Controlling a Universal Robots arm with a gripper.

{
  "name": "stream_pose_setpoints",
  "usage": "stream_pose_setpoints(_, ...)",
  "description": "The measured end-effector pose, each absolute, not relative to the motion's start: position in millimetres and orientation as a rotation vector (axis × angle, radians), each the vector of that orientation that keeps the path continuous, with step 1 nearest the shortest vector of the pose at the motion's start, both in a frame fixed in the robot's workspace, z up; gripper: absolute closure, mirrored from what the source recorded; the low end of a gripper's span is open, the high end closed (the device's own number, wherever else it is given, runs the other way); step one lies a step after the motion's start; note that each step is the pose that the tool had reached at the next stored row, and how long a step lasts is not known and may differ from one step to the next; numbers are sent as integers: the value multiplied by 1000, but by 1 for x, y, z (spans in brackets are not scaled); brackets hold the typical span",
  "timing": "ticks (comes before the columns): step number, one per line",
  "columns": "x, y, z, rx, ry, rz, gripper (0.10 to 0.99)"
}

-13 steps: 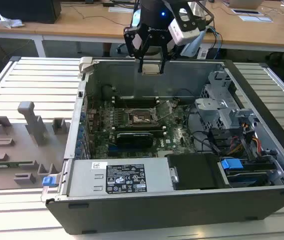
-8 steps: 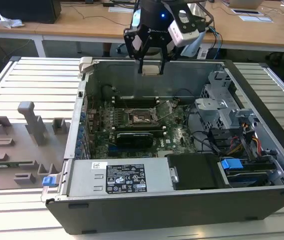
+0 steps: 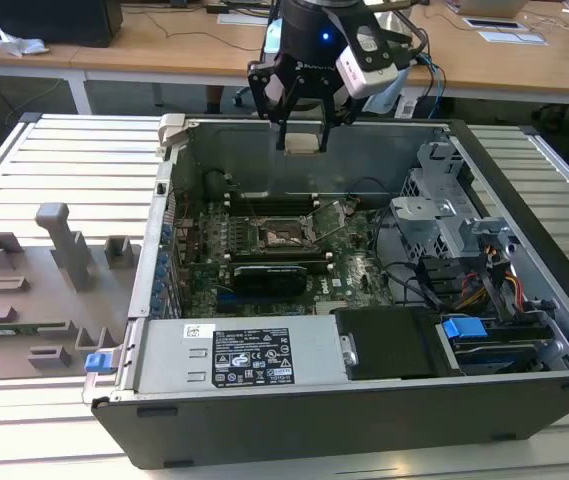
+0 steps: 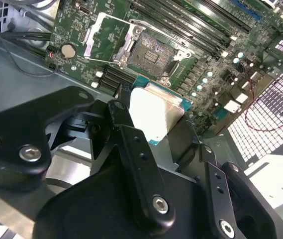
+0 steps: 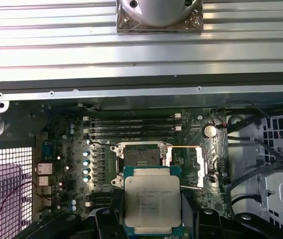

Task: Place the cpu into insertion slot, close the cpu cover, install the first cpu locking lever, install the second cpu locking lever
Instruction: 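Place the cpu into insertion slot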

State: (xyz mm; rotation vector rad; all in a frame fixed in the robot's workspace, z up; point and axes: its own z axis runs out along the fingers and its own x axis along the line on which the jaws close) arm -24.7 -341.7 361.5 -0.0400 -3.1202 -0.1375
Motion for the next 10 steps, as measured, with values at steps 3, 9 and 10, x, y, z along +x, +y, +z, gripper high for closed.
stream_pose_setpoints(3,-25,-342,358,-40,-3120,-137,545)
stream_pose_setpoints(9,-25,-342,354,-40,-3120,-137,545)
stream_pose_setpoints(10,-25,-342,354,-40,-3120,-137,545)
